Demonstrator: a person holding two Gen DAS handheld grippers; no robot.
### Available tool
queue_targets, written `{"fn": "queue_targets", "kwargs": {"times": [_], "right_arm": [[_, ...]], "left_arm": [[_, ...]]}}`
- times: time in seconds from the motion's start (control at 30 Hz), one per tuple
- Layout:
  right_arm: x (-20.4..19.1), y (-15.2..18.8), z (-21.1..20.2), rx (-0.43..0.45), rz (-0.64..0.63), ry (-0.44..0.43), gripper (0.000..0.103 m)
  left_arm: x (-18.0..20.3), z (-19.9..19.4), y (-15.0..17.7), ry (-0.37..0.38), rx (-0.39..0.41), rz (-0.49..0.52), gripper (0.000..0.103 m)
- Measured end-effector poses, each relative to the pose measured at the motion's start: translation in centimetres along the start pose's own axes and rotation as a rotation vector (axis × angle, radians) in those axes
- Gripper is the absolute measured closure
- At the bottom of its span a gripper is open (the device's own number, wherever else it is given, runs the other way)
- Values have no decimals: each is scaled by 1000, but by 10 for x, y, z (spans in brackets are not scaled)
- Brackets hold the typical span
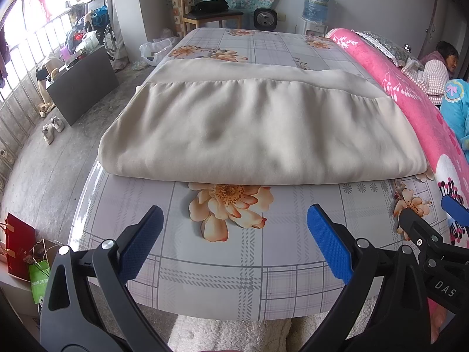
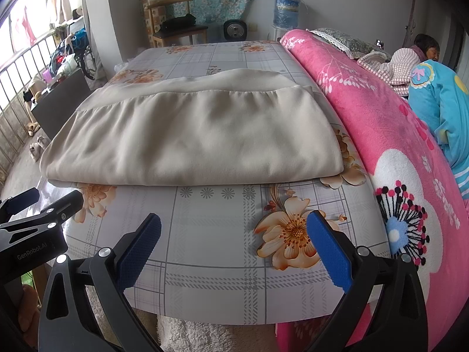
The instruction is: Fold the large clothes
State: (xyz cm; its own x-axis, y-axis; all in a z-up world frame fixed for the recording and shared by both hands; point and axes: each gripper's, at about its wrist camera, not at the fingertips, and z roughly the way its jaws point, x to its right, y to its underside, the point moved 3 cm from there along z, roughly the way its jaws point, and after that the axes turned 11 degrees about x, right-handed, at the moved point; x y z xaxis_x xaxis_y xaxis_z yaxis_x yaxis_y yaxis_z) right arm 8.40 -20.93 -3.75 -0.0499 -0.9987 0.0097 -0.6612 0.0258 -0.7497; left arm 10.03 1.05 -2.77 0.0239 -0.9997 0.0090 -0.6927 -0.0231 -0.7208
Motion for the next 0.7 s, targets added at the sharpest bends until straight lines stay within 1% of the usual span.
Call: {"fn": "queue_targets", "kwargs": {"times": [0.7], "right_arm": [[-1, 2, 1, -2, -1, -1, 6]], "left_arm": [[0, 0, 0, -2, 2, 3, 8]]}}
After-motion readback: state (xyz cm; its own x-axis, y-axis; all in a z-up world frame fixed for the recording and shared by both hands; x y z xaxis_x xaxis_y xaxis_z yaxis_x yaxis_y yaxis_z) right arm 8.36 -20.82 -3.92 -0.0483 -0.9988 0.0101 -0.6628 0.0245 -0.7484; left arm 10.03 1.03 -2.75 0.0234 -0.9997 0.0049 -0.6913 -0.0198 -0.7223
